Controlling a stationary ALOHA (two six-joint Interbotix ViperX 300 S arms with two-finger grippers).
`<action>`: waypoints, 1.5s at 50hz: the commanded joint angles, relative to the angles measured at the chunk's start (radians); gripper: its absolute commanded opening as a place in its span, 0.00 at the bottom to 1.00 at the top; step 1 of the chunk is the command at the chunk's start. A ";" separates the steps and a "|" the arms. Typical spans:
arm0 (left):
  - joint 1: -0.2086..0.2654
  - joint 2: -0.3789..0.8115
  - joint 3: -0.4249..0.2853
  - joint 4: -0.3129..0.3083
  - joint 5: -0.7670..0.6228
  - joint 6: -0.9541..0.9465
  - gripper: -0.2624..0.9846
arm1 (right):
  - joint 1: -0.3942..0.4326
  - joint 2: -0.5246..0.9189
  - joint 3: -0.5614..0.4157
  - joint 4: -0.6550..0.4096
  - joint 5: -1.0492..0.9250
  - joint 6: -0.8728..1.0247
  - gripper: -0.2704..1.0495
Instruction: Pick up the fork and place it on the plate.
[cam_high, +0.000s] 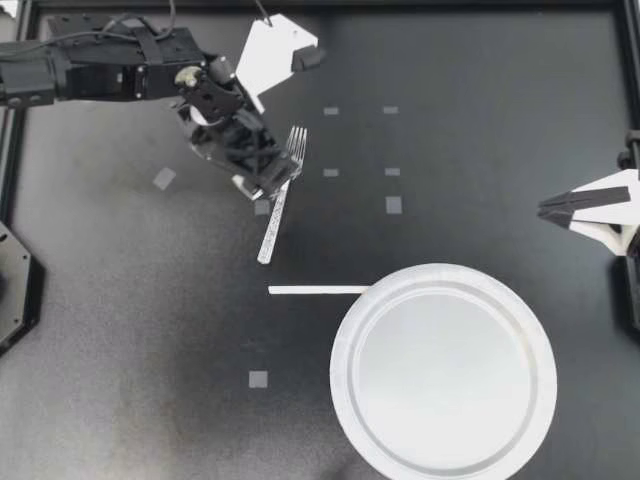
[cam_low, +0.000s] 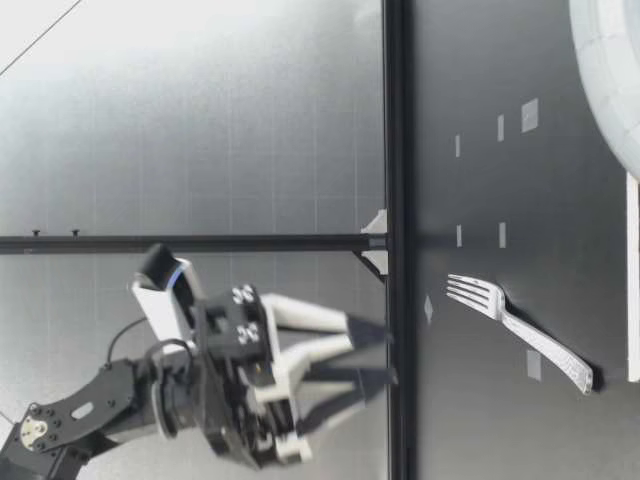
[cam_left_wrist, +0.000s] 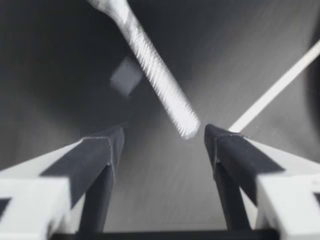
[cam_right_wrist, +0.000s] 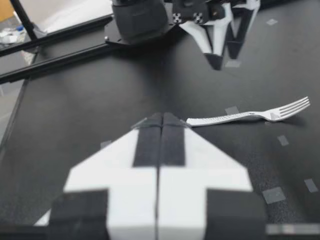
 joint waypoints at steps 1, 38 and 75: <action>0.005 -0.017 -0.012 -0.005 -0.080 -0.005 0.66 | -0.005 -0.008 -0.006 0.000 -0.011 0.002 0.16; 0.005 0.127 0.060 -0.052 -0.238 0.014 0.66 | -0.005 -0.031 0.017 0.000 -0.015 0.015 0.16; 0.005 0.173 0.066 -0.049 -0.282 0.029 0.66 | -0.005 -0.032 0.044 0.000 -0.021 0.025 0.16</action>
